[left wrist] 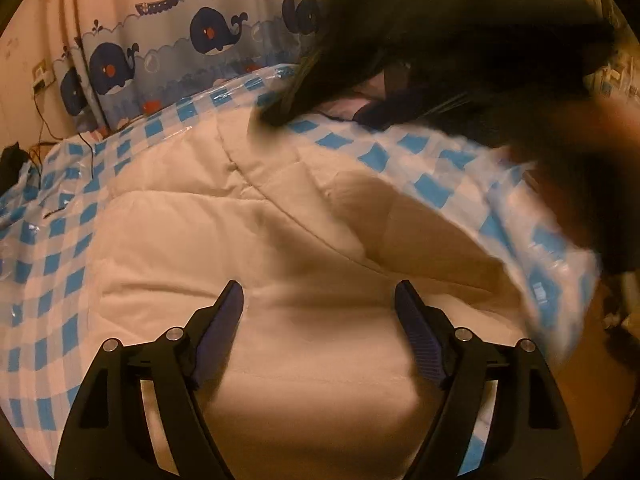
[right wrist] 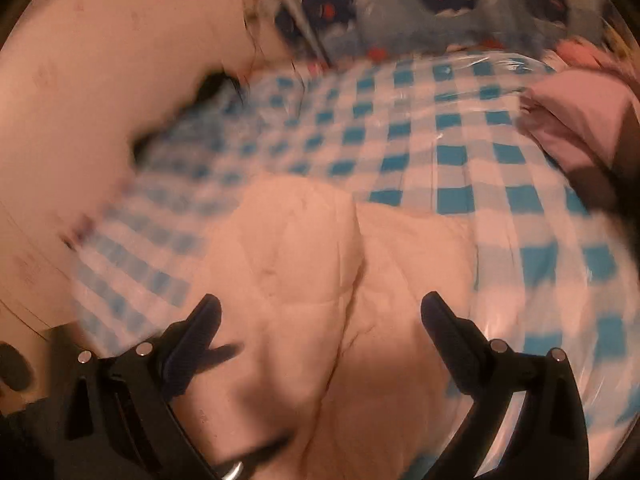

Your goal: Fold large clothes

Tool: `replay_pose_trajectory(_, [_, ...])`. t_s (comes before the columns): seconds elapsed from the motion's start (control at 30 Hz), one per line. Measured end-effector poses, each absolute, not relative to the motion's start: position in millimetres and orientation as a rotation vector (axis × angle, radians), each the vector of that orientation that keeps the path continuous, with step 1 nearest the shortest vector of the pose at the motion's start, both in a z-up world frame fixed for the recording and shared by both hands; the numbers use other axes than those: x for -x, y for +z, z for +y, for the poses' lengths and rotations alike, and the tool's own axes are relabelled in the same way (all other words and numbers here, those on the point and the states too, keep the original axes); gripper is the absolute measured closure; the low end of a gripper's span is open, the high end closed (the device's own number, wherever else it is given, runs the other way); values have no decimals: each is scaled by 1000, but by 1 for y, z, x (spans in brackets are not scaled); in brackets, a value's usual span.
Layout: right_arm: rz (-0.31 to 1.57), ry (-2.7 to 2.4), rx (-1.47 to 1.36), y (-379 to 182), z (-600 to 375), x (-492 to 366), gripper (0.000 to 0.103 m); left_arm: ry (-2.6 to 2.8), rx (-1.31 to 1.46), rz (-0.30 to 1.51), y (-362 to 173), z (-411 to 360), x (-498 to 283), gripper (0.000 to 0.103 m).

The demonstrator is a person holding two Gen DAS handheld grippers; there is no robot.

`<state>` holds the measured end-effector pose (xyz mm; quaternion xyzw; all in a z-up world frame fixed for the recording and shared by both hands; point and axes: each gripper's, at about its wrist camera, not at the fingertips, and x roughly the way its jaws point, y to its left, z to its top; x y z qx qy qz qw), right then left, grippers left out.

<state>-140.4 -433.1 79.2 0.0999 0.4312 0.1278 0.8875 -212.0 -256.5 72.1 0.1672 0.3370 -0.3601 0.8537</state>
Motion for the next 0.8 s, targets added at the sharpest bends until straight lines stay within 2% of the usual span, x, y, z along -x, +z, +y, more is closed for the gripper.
replay_pose_trajectory(0.07, [1001,108,-86,50,-423,114,7,-775,-277,672,98,-232,220,30])
replay_pose_trajectory(0.17, [1039,64,-211,10,-446,114,7,-720,-175,596,125,-184,216,29])
replay_pose_trajectory(0.23, [1036,53,-268,-9,-460,123,7,-640,-79,608,124,-152,191,27])
replay_pose_trajectory(0.4, [996,83,-461,-45,-485,136,7,-567,214,892,63,-107,112,27])
replay_pose_trajectory(0.57, [1052,74,-388,-18,-477,130,7,-690,455,1017,25,-89,101,27])
replay_pose_trajectory(0.6, [1057,73,-379,-17,-474,130,7,-731,499,1060,17,-93,98,22])
replay_pose_trajectory(0.63, [1061,76,-398,-21,-475,130,7,-726,492,1068,15,-99,100,18])
replay_pose_trajectory(0.7, [1041,66,-472,-32,-475,133,7,-700,340,1028,22,-123,111,17])
replay_pose_trajectory(0.8, [965,21,-504,-32,-464,147,7,-699,251,949,46,-134,128,22])
